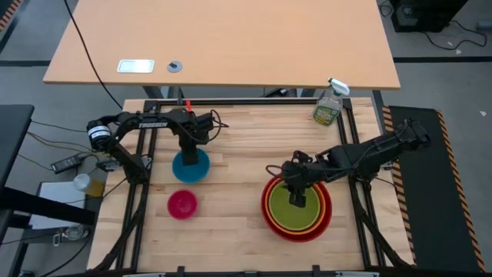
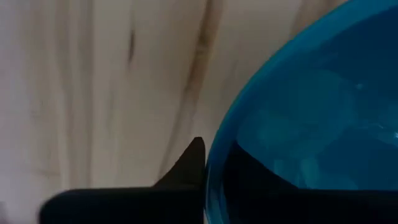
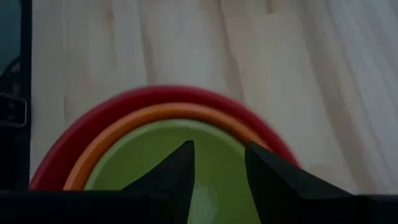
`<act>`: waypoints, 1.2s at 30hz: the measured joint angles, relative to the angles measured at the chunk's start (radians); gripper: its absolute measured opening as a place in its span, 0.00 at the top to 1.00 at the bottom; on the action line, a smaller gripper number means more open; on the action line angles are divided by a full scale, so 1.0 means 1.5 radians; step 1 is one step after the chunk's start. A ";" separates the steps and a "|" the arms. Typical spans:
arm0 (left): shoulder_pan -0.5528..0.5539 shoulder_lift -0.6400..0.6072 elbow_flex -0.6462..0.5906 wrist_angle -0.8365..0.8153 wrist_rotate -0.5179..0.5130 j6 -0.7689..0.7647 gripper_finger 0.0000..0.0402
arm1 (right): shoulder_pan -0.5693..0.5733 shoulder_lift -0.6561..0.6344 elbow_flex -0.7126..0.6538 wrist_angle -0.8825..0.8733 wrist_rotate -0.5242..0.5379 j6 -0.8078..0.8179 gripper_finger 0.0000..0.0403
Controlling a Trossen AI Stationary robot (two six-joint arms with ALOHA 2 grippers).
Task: Nest bowls inside each other
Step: Stack the blue bowl on top of the green bowl
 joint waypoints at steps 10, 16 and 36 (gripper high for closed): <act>-0.002 0.002 0.047 -0.013 0.046 -0.069 0.94 | -0.055 -0.003 0.050 -0.051 0.000 -0.024 0.63; -0.036 0.003 0.172 -0.017 0.044 -0.090 0.96 | -0.101 -0.068 0.030 -0.076 -0.020 -0.024 0.63; -0.235 0.221 0.655 0.030 0.081 -0.299 0.95 | -0.292 -0.329 -0.164 -0.101 -0.037 -0.035 0.63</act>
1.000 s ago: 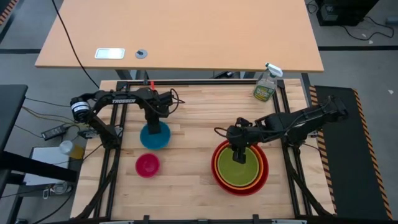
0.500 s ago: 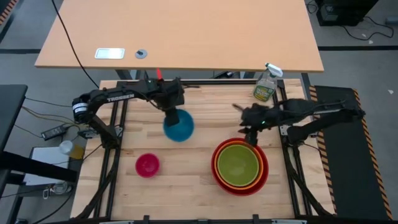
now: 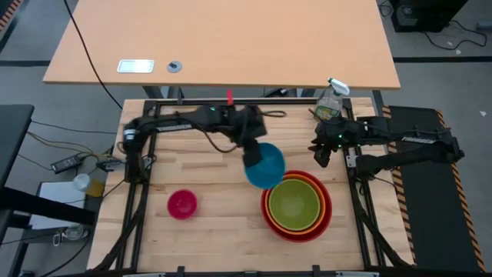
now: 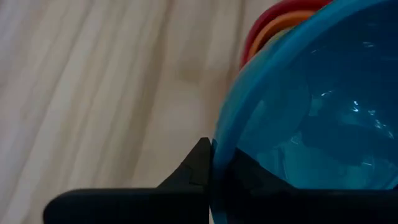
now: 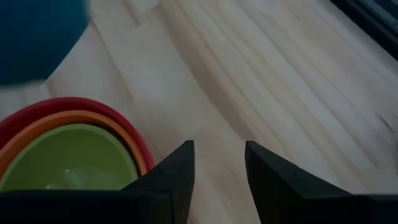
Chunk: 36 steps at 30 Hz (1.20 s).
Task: Nest bowls inside each other
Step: Stack the blue bowl on top of the green bowl
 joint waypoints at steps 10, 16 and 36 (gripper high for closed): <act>-0.069 0.171 0.187 0.041 0.018 -0.140 0.94 | -0.050 -0.070 0.000 -0.026 0.005 -0.007 0.63; -0.104 0.233 0.190 0.093 0.017 -0.225 0.94 | -0.056 -0.101 0.000 -0.021 0.082 -0.045 0.63; -0.161 0.292 0.187 0.114 -0.098 -0.127 0.82 | -0.055 -0.103 0.000 0.019 0.048 -0.064 0.63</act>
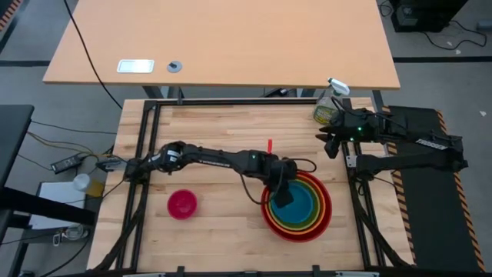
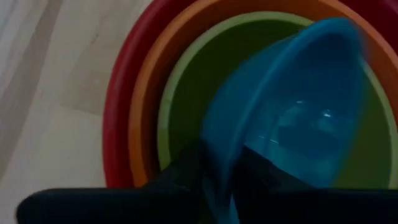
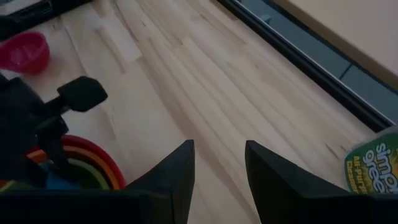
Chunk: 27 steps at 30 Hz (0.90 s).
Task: Nest bowls inside each other
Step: Stack the blue bowl on top of the green bowl
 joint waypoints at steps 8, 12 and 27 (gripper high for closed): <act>-0.007 -0.003 0.000 0.020 -0.040 0.020 0.64 | 0.000 0.000 0.000 0.000 0.000 -0.011 0.63; -0.003 -0.010 0.004 0.028 -0.041 0.020 0.56 | 0.000 0.000 0.000 0.000 0.000 -0.010 0.63; 0.001 -0.011 0.066 -0.080 -0.155 0.031 0.52 | 0.000 0.011 0.000 0.000 -0.005 -0.064 0.63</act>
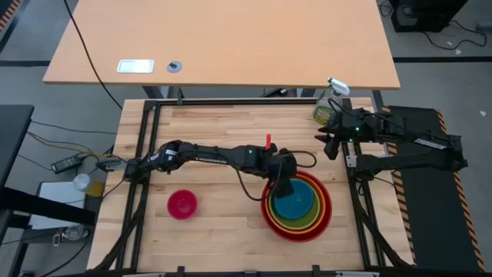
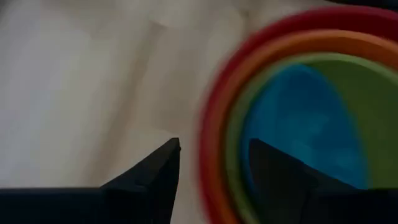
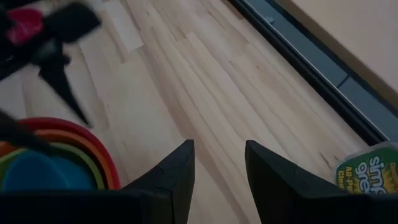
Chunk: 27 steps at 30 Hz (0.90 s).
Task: Nest bowls inside each other
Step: Stack the blue bowl on top of the green bowl, then stack the pink bowl on top of the blue bowl
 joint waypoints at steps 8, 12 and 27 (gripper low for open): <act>-0.008 0.000 -0.001 0.013 -0.058 0.083 0.52 | 0.000 0.019 0.000 0.024 -0.009 0.006 0.63; -0.003 0.002 -0.001 0.041 -0.027 0.109 0.52 | 0.000 0.019 0.000 0.032 -0.015 0.013 0.63; -0.016 0.037 -0.001 0.004 -0.097 0.091 0.52 | 0.002 0.018 0.000 0.026 -0.019 0.020 0.63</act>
